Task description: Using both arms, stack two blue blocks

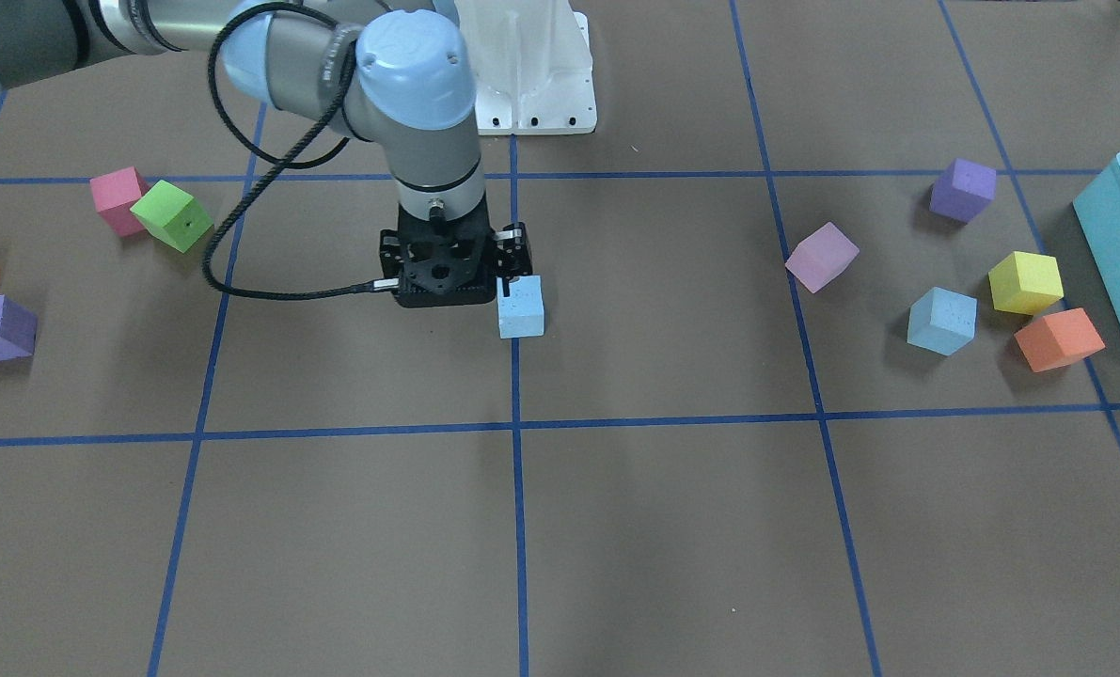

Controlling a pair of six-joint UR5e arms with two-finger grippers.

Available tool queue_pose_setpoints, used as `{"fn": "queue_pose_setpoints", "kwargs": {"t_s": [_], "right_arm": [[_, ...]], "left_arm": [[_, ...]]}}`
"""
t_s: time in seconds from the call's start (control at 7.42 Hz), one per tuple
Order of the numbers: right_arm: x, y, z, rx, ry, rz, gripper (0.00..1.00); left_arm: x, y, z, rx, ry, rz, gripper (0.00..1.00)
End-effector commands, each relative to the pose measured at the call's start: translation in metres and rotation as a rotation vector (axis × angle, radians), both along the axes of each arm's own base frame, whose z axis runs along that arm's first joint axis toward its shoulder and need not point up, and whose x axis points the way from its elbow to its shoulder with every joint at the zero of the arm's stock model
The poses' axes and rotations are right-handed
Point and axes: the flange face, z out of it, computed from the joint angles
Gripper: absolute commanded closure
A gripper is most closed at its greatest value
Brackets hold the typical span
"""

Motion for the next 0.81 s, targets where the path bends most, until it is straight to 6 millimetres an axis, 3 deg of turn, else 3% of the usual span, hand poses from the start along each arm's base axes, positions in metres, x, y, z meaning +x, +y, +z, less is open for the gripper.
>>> {"fn": "queue_pose_setpoints", "kwargs": {"t_s": [0.0, 0.13, 0.27, 0.54, 0.67], "right_arm": [[0.127, -0.033, 0.087, 0.033, 0.026, -0.052, 0.00], [0.206, -0.050, 0.114, 0.045, 0.059, -0.051, 0.00], [0.260, -0.044, 0.137, 0.070, 0.120, -0.119, 0.00], [0.344, -0.009, 0.207, 0.109, 0.191, -0.246, 0.00], [0.391, 0.007, 0.256, 0.111, 0.210, -0.291, 0.00]], "left_arm": [[0.051, -0.008, -0.039, 0.041, 0.019, 0.018, 0.02], [0.075, -0.005, -0.053, 0.070, 0.025, 0.061, 0.02], [0.100, 0.000, -0.064, 0.092, 0.029, 0.107, 0.02], [0.115, 0.012, -0.072, 0.109, 0.034, 0.137, 0.02], [0.121, 0.022, -0.071, 0.134, 0.017, 0.143, 0.02]]}}
